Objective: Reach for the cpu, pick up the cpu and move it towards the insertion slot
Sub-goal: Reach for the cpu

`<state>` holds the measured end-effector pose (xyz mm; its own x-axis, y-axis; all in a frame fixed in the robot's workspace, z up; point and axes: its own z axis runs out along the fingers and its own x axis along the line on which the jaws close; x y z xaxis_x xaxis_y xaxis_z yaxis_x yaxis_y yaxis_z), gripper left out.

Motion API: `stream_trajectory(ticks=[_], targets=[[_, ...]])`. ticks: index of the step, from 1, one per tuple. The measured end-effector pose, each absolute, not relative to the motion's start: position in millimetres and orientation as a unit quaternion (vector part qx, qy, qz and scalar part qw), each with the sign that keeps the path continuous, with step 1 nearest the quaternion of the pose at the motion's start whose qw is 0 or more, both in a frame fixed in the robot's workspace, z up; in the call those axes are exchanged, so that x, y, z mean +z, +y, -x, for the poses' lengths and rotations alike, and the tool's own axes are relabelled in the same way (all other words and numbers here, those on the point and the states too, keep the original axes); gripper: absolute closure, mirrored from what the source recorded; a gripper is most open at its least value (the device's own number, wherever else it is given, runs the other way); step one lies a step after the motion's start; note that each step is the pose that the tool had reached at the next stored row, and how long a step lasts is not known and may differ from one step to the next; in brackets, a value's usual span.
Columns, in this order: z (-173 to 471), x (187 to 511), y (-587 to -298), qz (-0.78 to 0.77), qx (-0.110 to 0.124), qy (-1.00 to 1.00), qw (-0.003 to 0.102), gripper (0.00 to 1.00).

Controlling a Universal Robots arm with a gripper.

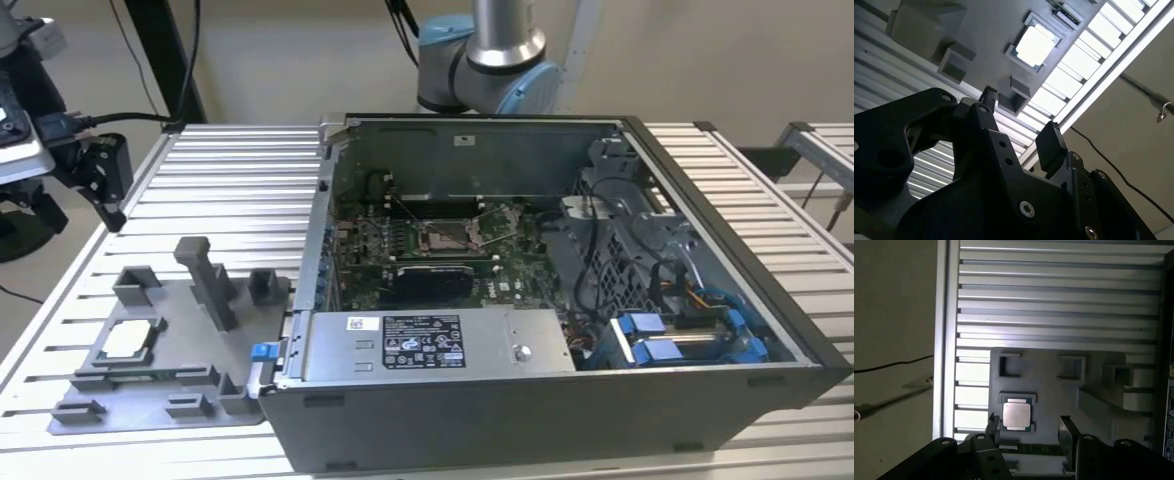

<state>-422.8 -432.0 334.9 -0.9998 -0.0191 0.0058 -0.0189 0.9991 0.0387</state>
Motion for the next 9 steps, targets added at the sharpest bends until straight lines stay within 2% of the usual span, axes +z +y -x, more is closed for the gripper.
stream_trajectory(ticks=[9], targets=[[422.8,328.8,-432.3,-0.01,-0.019,-1.0,0.003,1.0]])
